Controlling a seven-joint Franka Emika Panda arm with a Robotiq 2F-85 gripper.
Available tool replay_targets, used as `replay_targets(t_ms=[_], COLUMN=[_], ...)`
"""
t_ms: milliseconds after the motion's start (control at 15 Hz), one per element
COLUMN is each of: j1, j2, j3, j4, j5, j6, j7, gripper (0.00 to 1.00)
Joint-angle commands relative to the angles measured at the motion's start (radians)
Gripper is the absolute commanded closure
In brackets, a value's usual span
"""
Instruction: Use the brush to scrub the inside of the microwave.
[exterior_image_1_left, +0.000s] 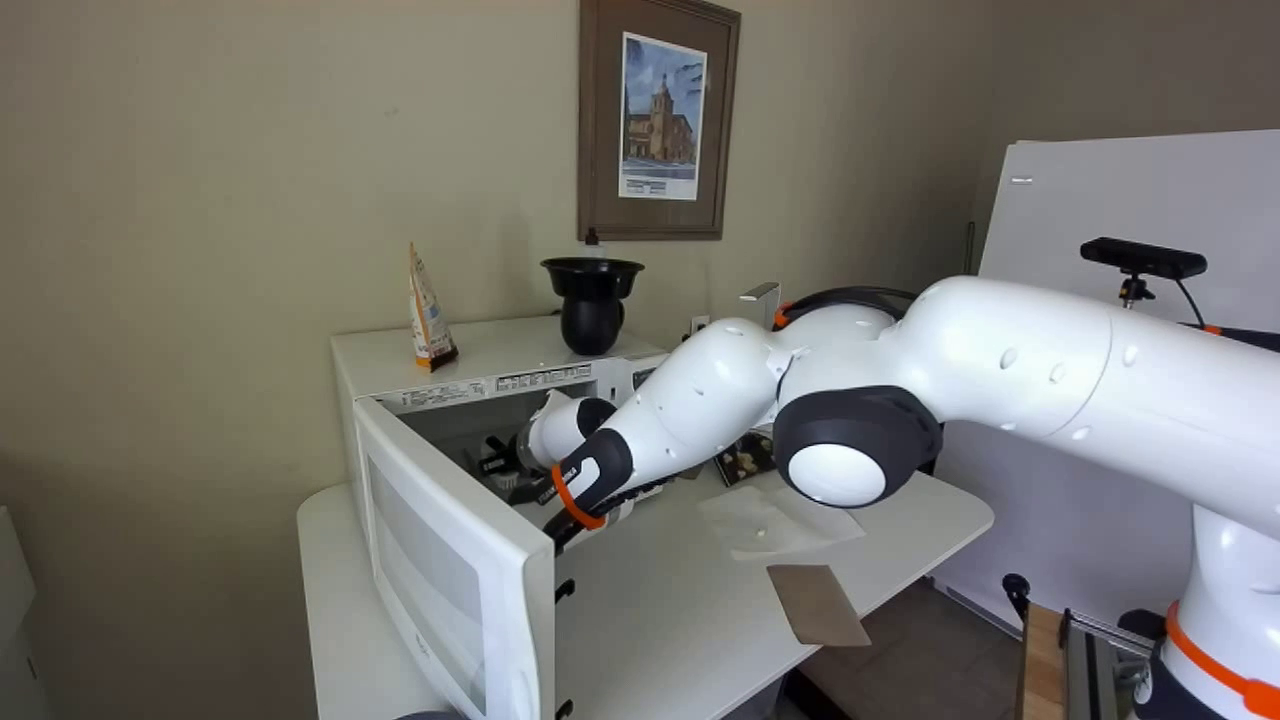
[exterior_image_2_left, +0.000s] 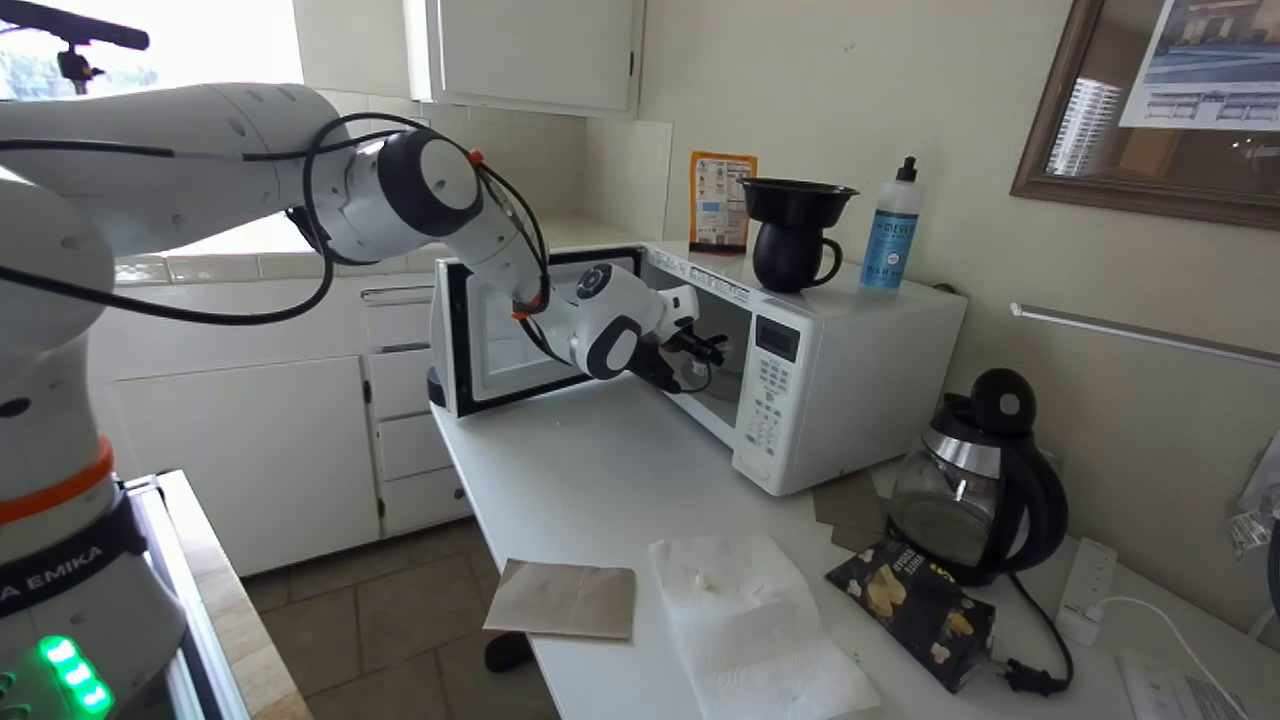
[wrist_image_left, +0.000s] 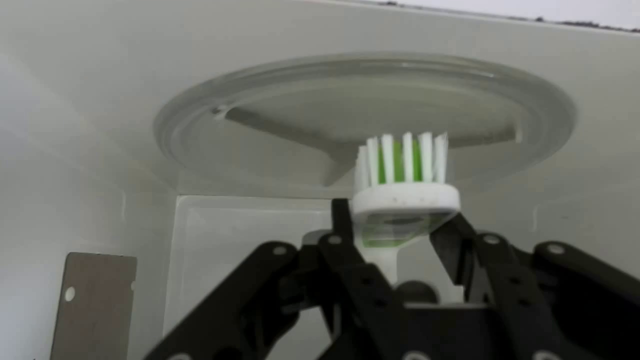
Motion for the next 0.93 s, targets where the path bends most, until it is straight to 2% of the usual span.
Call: replay_targets(t_ms=[0, 67, 133, 200, 533, 600, 867], j1=[0.048, 0.052, 0.033, 0.039, 0.035, 0.035, 0.042], j2=[0.099, 0.112, 0.125, 0.063, 0.097, 0.098, 0.136], j3=[-0.117, -0.131, -0.109, -0.087, -0.091, -0.092, -0.181], j4=[0.109, 0.124, 0.160, 0.070, 0.119, 0.121, 0.183], j5=[0.075, 0.080, 0.061, 0.044, 0.044, 0.044, 0.065], j6=[-0.079, -0.095, -0.082, -0.067, -0.067, -0.067, -0.162], j7=[0.057, 0.071, 0.073, 0.044, 0.057, 0.057, 0.098], gripper=[0.81, 0.81, 0.81, 0.56, 0.56, 0.81, 0.81])
